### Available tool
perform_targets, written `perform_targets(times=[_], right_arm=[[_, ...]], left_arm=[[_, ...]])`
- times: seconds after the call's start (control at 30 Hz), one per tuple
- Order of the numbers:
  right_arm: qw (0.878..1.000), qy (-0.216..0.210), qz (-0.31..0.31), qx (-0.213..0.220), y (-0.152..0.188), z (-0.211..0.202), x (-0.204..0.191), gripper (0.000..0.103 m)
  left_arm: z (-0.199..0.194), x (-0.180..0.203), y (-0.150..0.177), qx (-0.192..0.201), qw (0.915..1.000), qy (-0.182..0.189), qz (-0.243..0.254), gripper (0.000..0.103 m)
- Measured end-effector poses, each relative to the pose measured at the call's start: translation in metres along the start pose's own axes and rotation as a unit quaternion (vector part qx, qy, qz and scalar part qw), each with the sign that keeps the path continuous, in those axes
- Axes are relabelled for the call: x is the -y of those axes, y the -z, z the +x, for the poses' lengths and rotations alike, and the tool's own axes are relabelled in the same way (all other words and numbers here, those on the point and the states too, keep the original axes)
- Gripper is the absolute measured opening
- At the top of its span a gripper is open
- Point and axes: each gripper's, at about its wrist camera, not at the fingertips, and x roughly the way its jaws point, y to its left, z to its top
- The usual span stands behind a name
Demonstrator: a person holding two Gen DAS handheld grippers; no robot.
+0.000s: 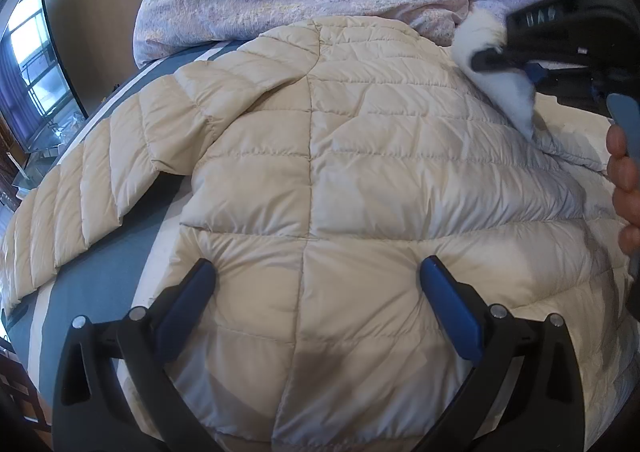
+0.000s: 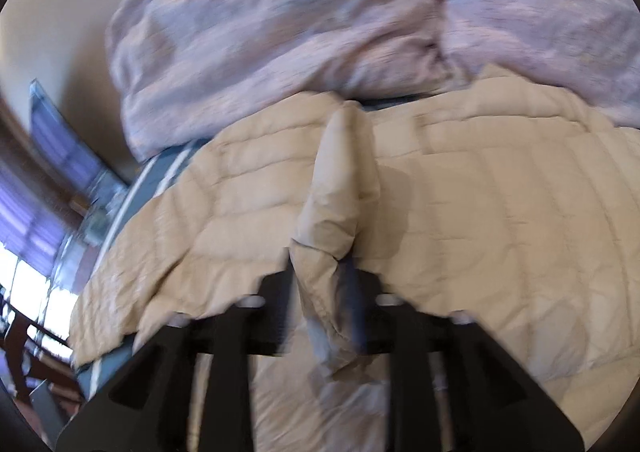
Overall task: Fold large clothes
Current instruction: 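Carry the held sleeve across the jacket body and open the right tool, then reach the left tool to the other sleeve cuff and close on it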
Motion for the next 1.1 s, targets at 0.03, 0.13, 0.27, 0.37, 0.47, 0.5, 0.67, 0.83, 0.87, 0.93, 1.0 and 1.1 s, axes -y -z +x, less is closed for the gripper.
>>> perform_targets(times=[0.03,0.13,0.27,0.37,0.47,0.5,0.67,0.83,0.87,0.93,1.0,1.1], right_arm=[[1.000,-0.009,0.001,0.005,0.000,-0.005,-0.001,0.075],[0.998,-0.005,-0.003,0.065,-0.005,-0.031,0.001,0.092],[0.991,0.079,0.012,0.108,-0.014,-0.050,0.027,0.092],[0.984,0.154,0.015,0.089,-0.012,-0.037,0.047,0.092],[0.976,0.207,0.005,0.062,-0.005,-0.015,0.054,0.092],[0.976,0.213,0.006,0.046,-0.002,-0.005,0.054,0.092],[0.978,0.206,-0.004,0.021,0.005,0.019,0.037,0.094],[0.980,0.197,-0.008,0.012,0.011,0.035,0.025,0.102],[0.979,0.201,-0.011,0.011,0.014,0.036,0.025,0.102],[0.976,0.218,-0.025,0.007,0.019,0.045,0.023,0.102],[0.974,0.223,-0.027,0.005,0.020,0.046,0.022,0.102],[0.975,0.220,-0.022,0.005,0.020,0.046,0.024,0.102]], left_arm=[[0.000,0.000,0.000,0.000,1.0000,0.000,0.000,0.101],[0.000,0.000,0.000,0.000,1.0000,0.000,0.000,0.101],[0.000,-0.001,0.000,0.000,1.0000,0.000,0.000,0.101],[0.000,-0.001,0.000,-0.001,1.0000,0.000,0.000,0.101],[0.000,0.000,0.000,-0.001,1.0000,0.001,0.000,0.101],[0.000,0.000,0.000,-0.001,1.0000,0.001,0.000,0.101],[0.000,0.000,0.000,-0.001,1.0000,0.001,0.000,0.101],[0.000,0.000,0.000,-0.001,1.0000,0.001,-0.001,0.101],[0.000,0.000,0.000,-0.001,1.0000,0.001,-0.001,0.101],[0.000,-0.001,0.000,-0.001,1.0000,0.002,-0.001,0.101],[0.000,0.001,0.000,-0.001,1.0000,0.001,-0.001,0.101],[0.000,0.002,0.000,-0.001,1.0000,0.001,-0.001,0.101]])
